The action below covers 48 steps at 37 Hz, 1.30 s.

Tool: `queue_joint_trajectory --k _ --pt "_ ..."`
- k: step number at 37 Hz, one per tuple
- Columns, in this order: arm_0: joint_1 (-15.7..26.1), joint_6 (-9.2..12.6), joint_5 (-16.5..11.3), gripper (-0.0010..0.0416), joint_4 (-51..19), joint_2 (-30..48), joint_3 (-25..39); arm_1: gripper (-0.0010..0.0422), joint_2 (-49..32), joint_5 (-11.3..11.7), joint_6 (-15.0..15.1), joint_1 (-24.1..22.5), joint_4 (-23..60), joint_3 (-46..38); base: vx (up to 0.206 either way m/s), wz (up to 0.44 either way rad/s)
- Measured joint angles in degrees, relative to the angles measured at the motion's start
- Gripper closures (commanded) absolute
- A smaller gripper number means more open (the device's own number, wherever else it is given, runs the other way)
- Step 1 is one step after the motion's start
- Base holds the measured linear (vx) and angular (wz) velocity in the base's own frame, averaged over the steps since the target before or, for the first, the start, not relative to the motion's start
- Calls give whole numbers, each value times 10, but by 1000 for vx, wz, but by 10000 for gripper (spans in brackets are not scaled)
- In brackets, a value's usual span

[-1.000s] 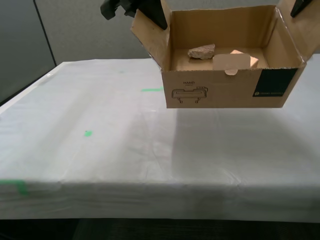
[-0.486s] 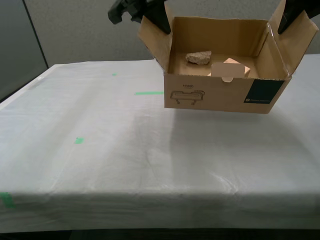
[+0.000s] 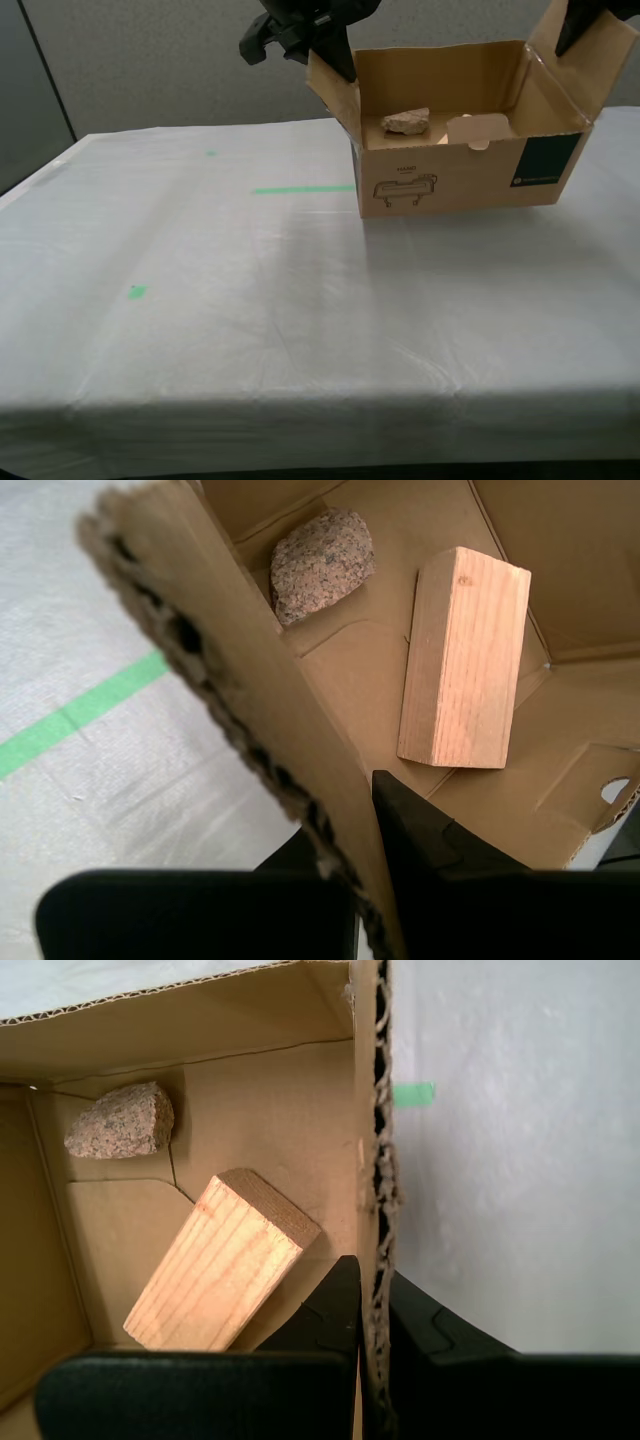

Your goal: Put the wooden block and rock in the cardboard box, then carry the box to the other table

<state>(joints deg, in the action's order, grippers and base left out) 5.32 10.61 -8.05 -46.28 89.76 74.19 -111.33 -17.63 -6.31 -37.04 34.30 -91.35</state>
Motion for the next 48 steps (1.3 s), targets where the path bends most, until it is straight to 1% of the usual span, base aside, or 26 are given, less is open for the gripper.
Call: queue_joint_trajectory --k 3,5,8,13,18,23,28,33,35,41,42,43,46,48 --pt "0 -9 -7 406 -1 28 25 413 0 0 0 9 -2 3 1 -27" --pt "0 -9 -14 406 -1 46 41 413 0 0 0 17 -2 5 0 0" --pt "1 -14 -18 406 -2 75 65 413 0 -1 0 33 -2 5 0 0" --pt "1 -14 -22 406 -14 111 94 413 0 -9 -5 54 -3 5 0 0" --pt "1 -14 -23 406 -14 132 113 413 -9 -15 -5 59 -19 0 0 0" --pt "1 -16 -21 406 -22 162 142 413 -56 -38 -10 60 -2 -48 -1 -8" --pt "2 -18 -17 406 -24 179 159 413 -107 -36 -10 61 42 -110 -2 -56" --pt "2 -18 -15 406 9 178 159 413 -140 -31 -13 66 44 -158 6 -65" --pt "2 -18 -15 406 10 178 159 413 -155 -31 -15 68 53 -178 1 -71" --pt "3 -17 -16 406 6 190 161 413 -198 -32 -16 70 111 -218 0 -10" --pt "3 -17 -18 406 5 195 161 413 -201 -32 -16 70 119 -220 0 0" --pt "3 -17 -27 406 3 200 163 412 -202 -32 -16 70 122 -221 0 0" --pt "2 -17 -61 406 5 225 175 412 -201 -30 -16 71 124 -220 0 0" --pt "2 -17 -67 406 6 238 182 412 -199 -30 -16 72 122 -220 0 0"
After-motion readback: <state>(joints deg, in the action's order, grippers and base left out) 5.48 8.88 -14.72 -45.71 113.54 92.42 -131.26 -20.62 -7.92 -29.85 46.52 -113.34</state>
